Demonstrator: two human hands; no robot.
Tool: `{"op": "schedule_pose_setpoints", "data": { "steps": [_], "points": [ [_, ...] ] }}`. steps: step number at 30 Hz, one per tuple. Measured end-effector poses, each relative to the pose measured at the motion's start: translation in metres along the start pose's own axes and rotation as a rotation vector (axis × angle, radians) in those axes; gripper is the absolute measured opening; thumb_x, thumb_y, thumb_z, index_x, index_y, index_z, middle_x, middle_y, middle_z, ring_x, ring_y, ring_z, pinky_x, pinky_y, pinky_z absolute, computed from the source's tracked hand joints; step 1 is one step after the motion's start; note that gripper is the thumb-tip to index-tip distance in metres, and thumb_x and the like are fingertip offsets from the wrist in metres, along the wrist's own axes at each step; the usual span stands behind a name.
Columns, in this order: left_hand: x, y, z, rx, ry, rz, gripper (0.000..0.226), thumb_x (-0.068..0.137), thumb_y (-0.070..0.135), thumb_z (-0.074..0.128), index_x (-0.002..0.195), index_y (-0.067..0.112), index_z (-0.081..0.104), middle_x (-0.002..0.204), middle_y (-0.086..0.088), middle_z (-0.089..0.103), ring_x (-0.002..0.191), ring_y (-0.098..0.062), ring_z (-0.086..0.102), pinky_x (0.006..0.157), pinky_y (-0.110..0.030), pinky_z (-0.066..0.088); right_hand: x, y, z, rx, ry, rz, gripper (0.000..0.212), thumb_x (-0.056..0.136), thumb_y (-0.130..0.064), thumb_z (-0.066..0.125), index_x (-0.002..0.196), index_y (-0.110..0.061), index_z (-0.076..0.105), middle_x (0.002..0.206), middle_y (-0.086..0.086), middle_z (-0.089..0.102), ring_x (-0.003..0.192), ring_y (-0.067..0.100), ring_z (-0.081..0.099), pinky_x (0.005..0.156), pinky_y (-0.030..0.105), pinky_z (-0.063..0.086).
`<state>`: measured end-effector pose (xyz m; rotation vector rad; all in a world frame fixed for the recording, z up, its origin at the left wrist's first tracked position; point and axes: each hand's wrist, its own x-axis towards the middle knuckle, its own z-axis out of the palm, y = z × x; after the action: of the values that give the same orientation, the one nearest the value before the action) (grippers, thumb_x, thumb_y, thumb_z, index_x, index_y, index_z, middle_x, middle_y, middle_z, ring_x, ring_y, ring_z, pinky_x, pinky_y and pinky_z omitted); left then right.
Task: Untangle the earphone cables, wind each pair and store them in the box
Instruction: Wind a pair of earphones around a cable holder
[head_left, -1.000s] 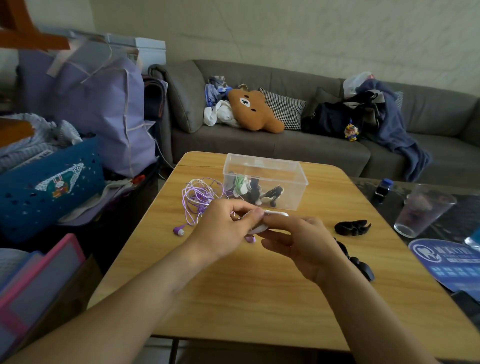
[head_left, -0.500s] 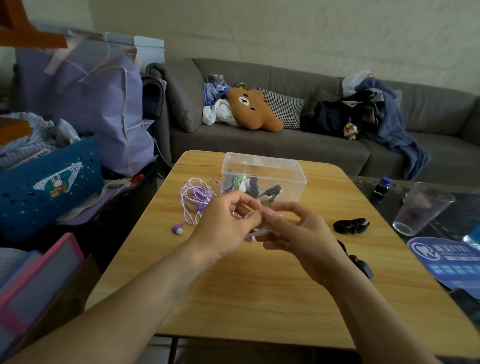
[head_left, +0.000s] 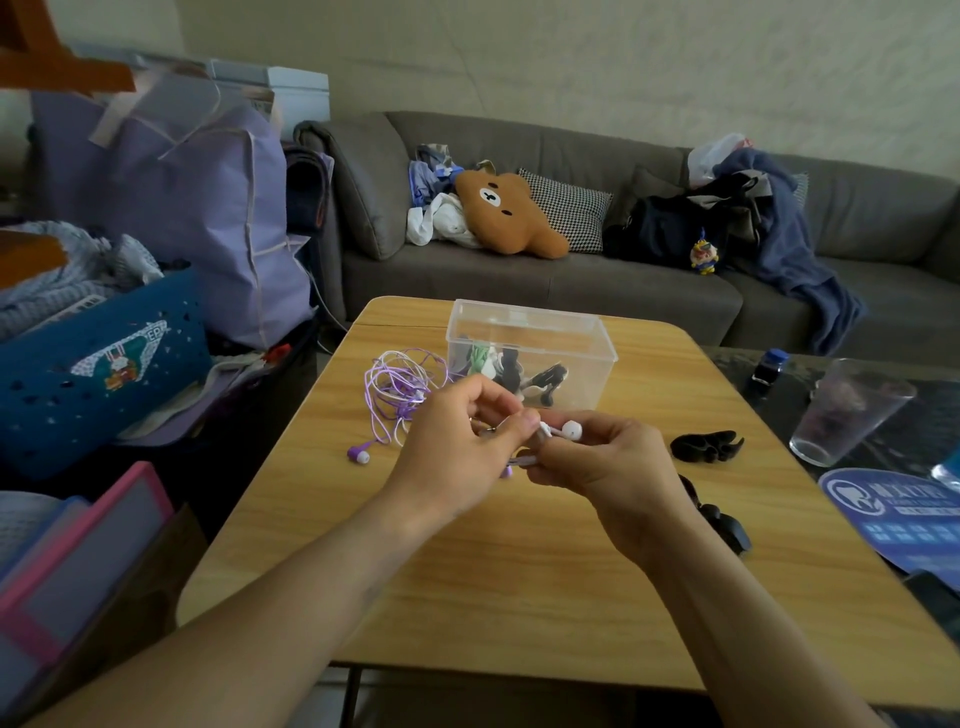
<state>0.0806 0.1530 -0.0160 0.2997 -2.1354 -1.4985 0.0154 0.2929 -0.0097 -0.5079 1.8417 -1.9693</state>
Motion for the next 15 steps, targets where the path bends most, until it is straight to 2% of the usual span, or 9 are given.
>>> {"op": "schedule_pose_setpoints", "data": {
  "steps": [2, 5, 8, 10, 11, 12, 15],
  "points": [
    [0.000, 0.001, -0.002, -0.002, 0.004, -0.019, 0.010, 0.088, 0.020, 0.073, 0.091, 0.013, 0.066, 0.084, -0.007, 0.072, 0.064, -0.022, 0.071, 0.058, -0.030, 0.059, 0.001, 0.002, 0.000, 0.040, -0.011, 0.030, 0.015, 0.080, 0.004, 0.075, 0.093, -0.003, 0.076, 0.083, 0.015, 0.076, 0.072, 0.022, 0.073, 0.064, 0.027, 0.058],
    [0.001, 0.001, -0.006, -0.042, 0.005, -0.062, 0.014, 0.087, 0.020, 0.074, 0.090, 0.010, 0.065, 0.086, -0.014, 0.072, 0.062, -0.026, 0.071, 0.056, -0.031, 0.058, 0.003, 0.000, -0.006, -0.049, -0.065, 0.022, 0.019, 0.080, -0.001, 0.076, 0.098, -0.006, 0.076, 0.086, 0.013, 0.077, 0.079, 0.023, 0.074, 0.067, 0.029, 0.058],
    [0.002, 0.001, -0.008, -0.136, -0.020, -0.137, 0.016, 0.086, 0.013, 0.076, 0.092, 0.003, 0.065, 0.088, -0.023, 0.071, 0.059, -0.015, 0.069, 0.052, -0.020, 0.052, 0.003, -0.006, -0.015, -0.161, -0.164, 0.024, 0.025, 0.081, -0.001, 0.074, 0.105, -0.008, 0.074, 0.089, 0.011, 0.078, 0.083, 0.025, 0.076, 0.069, 0.031, 0.059],
    [0.002, -0.001, -0.008, -0.198, -0.068, -0.205, 0.014, 0.083, 0.010, 0.077, 0.092, 0.005, 0.067, 0.091, -0.024, 0.072, 0.072, -0.024, 0.073, 0.066, -0.031, 0.057, 0.004, -0.007, -0.021, -0.291, -0.204, -0.010, 0.026, 0.082, -0.004, 0.076, 0.106, -0.012, 0.075, 0.090, 0.007, 0.078, 0.083, 0.021, 0.075, 0.071, 0.031, 0.058],
    [0.002, -0.003, -0.008, -0.221, -0.084, -0.235, 0.012, 0.082, 0.008, 0.077, 0.090, 0.008, 0.068, 0.092, -0.024, 0.073, 0.080, -0.031, 0.073, 0.078, -0.041, 0.057, 0.005, -0.006, -0.024, -0.349, -0.221, -0.035, 0.025, 0.082, -0.005, 0.076, 0.106, -0.014, 0.076, 0.091, 0.005, 0.078, 0.082, 0.018, 0.074, 0.071, 0.029, 0.057],
    [0.003, -0.005, -0.008, -0.239, -0.094, -0.258, 0.012, 0.082, 0.006, 0.077, 0.088, 0.011, 0.068, 0.092, -0.024, 0.073, 0.083, -0.035, 0.072, 0.085, -0.045, 0.056, 0.005, -0.005, -0.025, -0.377, -0.241, -0.055, 0.025, 0.082, -0.006, 0.077, 0.105, -0.016, 0.077, 0.092, 0.004, 0.078, 0.081, 0.016, 0.072, 0.071, 0.027, 0.057],
    [0.004, -0.008, -0.007, -0.279, -0.098, -0.307, 0.013, 0.082, 0.002, 0.076, 0.086, 0.012, 0.069, 0.091, -0.022, 0.073, 0.078, -0.028, 0.069, 0.082, -0.041, 0.056, 0.007, -0.003, -0.027, -0.363, -0.291, -0.077, 0.028, 0.082, -0.003, 0.076, 0.108, -0.013, 0.076, 0.096, 0.004, 0.078, 0.087, 0.017, 0.073, 0.079, 0.028, 0.059]
  ]
}}
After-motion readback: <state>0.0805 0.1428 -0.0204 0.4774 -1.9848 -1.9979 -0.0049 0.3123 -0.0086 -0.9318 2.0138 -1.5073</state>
